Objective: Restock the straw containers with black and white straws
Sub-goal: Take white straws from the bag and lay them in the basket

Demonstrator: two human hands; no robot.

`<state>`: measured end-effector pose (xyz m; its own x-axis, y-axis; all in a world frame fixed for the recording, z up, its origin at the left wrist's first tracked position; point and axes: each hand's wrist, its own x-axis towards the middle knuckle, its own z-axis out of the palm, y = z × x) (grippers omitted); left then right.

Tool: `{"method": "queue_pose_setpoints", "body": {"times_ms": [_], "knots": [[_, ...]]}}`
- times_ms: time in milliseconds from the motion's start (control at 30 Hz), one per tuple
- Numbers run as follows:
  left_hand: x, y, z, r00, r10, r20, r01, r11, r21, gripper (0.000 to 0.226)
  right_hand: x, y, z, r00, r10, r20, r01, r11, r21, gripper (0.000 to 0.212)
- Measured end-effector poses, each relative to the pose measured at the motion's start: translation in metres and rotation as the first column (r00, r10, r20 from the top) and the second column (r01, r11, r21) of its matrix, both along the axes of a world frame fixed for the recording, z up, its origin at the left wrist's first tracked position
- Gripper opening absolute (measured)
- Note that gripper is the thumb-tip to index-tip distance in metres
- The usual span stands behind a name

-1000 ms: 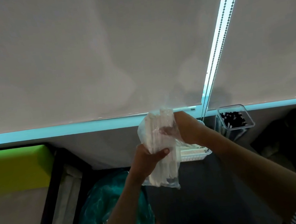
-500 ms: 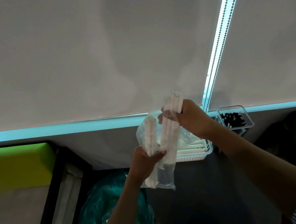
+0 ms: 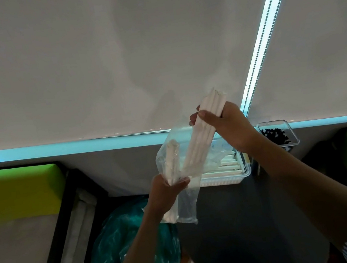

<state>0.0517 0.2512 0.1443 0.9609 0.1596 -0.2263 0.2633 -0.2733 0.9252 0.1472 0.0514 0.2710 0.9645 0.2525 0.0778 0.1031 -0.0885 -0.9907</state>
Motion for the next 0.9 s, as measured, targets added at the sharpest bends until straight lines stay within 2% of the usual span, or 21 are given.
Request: {"method": "queue_pose_setpoints", "body": {"times_ms": [167, 300, 467, 600, 667, 767, 900], "knots": [[-0.001, 0.012, -0.003, 0.999, 0.047, -0.015, -0.046, 0.999, 0.018, 0.014, 0.008, 0.001, 0.018, 0.996, -0.055, 0.07, 0.047, 0.993, 0.104, 0.015], [-0.002, 0.021, -0.008, 0.994, 0.092, -0.053, -0.09, 0.996, 0.026, 0.017, 0.02, 0.002, 0.034, 0.975, -0.103, 0.196, 0.082, 0.991, 0.109, 0.012], [-0.001, 0.032, -0.016, 0.97, 0.233, -0.072, -0.231, 0.972, 0.038, 0.021, 0.035, 0.0, 0.039, 0.939, -0.095, 0.33, 0.126, 0.989, -0.073, 0.007], [0.001, 0.042, -0.021, 0.952, 0.296, -0.081, -0.292, 0.955, 0.058, 0.023, 0.042, -0.004, 0.02, 0.916, -0.136, 0.377, 0.242, 0.938, -0.249, 0.023], [0.001, 0.047, -0.024, 0.949, 0.304, -0.087, -0.301, 0.952, 0.048, 0.021, 0.041, -0.006, 0.004, 0.925, -0.15, 0.35, 0.265, 0.913, -0.309, 0.025], [0.003, 0.054, -0.026, 0.943, 0.319, -0.1, -0.316, 0.948, 0.042, 0.022, 0.045, -0.004, -0.028, 0.963, -0.126, 0.237, 0.217, 0.885, -0.411, 0.025], [0.009, 0.06, -0.027, 0.94, 0.32, -0.115, -0.314, 0.947, 0.065, 0.026, 0.047, -0.004, -0.08, 0.993, -0.046, 0.105, 0.1, 0.796, -0.597, 0.046]]}}
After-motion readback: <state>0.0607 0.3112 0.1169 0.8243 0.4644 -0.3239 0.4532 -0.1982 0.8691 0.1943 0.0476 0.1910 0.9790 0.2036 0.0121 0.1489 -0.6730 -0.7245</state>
